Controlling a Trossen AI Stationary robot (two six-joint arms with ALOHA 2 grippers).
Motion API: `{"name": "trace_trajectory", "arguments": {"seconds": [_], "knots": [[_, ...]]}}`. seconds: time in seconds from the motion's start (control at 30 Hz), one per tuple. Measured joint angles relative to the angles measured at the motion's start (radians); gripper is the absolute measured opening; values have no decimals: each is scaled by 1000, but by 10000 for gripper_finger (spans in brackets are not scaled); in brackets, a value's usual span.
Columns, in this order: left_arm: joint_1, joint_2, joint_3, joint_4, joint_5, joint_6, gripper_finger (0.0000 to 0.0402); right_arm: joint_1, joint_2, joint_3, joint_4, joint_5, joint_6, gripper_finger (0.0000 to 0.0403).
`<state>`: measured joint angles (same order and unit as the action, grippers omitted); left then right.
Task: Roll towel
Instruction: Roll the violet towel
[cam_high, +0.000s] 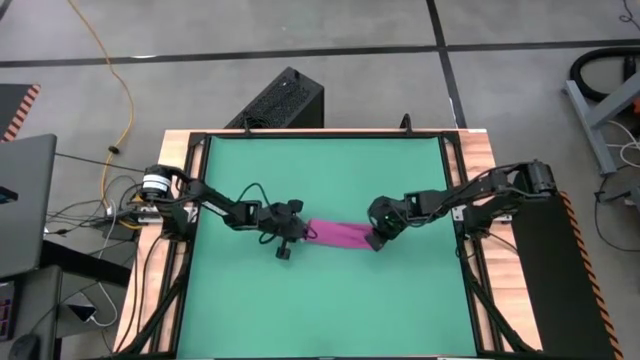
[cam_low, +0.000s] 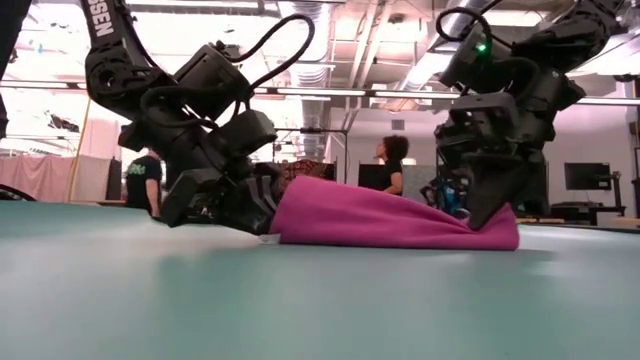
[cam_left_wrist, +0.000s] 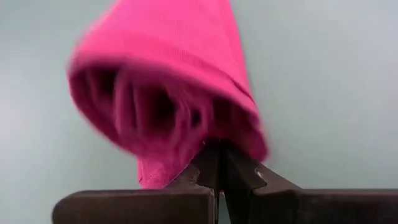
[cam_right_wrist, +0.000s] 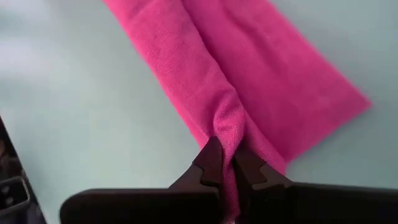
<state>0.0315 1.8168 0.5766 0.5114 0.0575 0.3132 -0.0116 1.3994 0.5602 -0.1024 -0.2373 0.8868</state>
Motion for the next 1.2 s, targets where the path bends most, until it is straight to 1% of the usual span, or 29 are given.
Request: {"name": "trace_trajectory", "arguments": {"seconds": [0.1, 0.2, 0.3, 0.43, 0.57, 0.63, 0.7, 0.73, 0.83, 0.9, 0.93, 1.03, 1.07, 1.2], "knots": [[-3, 0, 0, 1, -46, 30, 0, -2, 0, 0, -48, -12, -1, 21], [-13, -9, 1, 9, -132, 63, 0, -3, 0, 1, -72, 12, 2, 21], [-37, -40, -3, -18, -266, 135, 0, -2, 0, 1, -66, 31, -8, 21], [-65, -103, -4, -24, -507, 278, 0, -4, 0, 0, -66, 30, -48, 21], [-64, -168, -4, -22, -654, 357, 0, -4, 0, 0, -62, 30, -82, 21], [-64, -203, -3, -15, -695, 385, 0, -4, 0, 0, -57, 33, -94, 21], [-64, -237, -3, 4, -685, 408, 0, -4, 0, 0, -46, 35, -107, 21], [-63, -253, -3, 29, -654, 412, 0, -4, 0, 0, -38, 38, -114, 21], [-29, -279, -1, 108, -501, 401, 0, -4, 0, 0, -27, 55, -132, 21], [20, -278, -1, 121, -425, 378, 0, -4, 0, 0, -27, 56, -136, 21], [51, -276, -1, 120, -367, 354, 0, -4, 0, 0, -27, 58, -137, 21], [132, -275, 0, 125, -148, 265, 0, -4, 0, 0, -25, 70, -161, 21], [147, -275, 1, 126, -107, 247, 0, -1, 0, 3, -27, 80, -177, 21], [160, -275, 1, 124, -88, 252, 0, 13, 0, 40, -27, 108, -264, 22]]}}
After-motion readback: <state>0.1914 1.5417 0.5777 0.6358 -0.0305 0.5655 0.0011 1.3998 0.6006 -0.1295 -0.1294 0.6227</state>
